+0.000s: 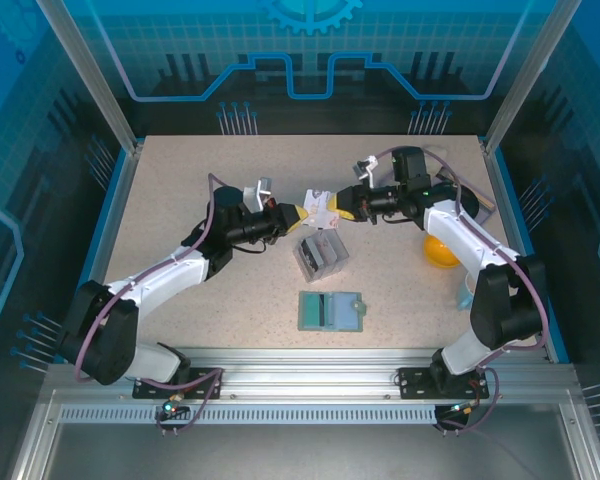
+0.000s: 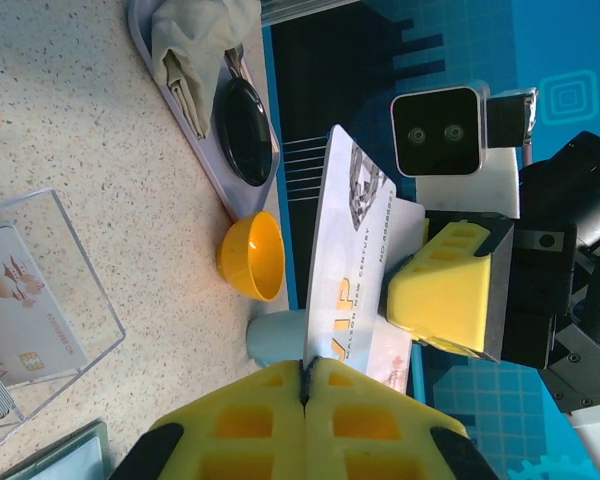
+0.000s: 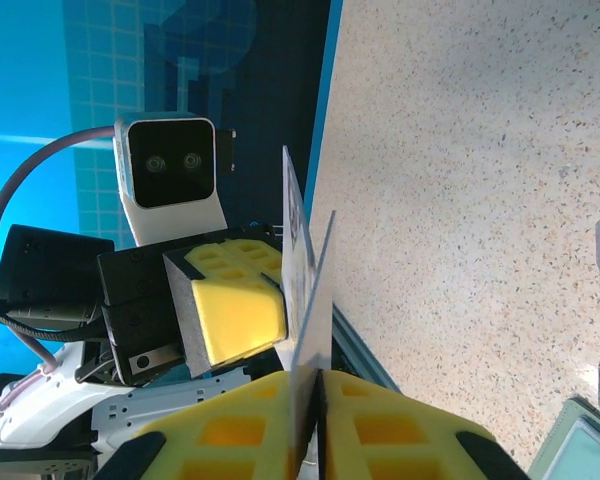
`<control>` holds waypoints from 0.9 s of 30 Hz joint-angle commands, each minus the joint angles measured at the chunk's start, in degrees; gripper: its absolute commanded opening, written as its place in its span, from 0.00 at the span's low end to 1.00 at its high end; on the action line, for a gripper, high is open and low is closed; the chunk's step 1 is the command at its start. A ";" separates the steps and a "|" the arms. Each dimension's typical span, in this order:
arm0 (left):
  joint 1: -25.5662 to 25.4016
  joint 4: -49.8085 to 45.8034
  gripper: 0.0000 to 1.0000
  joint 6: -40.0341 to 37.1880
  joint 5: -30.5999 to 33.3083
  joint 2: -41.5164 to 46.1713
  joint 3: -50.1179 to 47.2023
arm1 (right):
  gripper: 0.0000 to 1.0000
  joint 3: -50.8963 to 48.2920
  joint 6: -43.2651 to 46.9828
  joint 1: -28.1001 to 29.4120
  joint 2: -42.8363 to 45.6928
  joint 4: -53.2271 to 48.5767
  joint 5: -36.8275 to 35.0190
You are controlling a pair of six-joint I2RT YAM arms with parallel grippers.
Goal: Put the credit cards into the card holder
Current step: Place the credit card in the storage box.
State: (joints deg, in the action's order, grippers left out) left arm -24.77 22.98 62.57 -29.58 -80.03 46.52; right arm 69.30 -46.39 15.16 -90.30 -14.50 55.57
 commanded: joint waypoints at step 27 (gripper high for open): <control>0.54 -6.32 0.00 -1.75 2.85 1.19 -0.82 | 0.07 4.82 22.69 -0.82 -0.69 -23.79 -18.77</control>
State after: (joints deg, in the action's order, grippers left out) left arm -24.51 16.91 61.91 -27.20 -79.96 46.28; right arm 71.83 -28.47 14.46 -90.32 -32.88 42.06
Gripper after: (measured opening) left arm 0.049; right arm 0.074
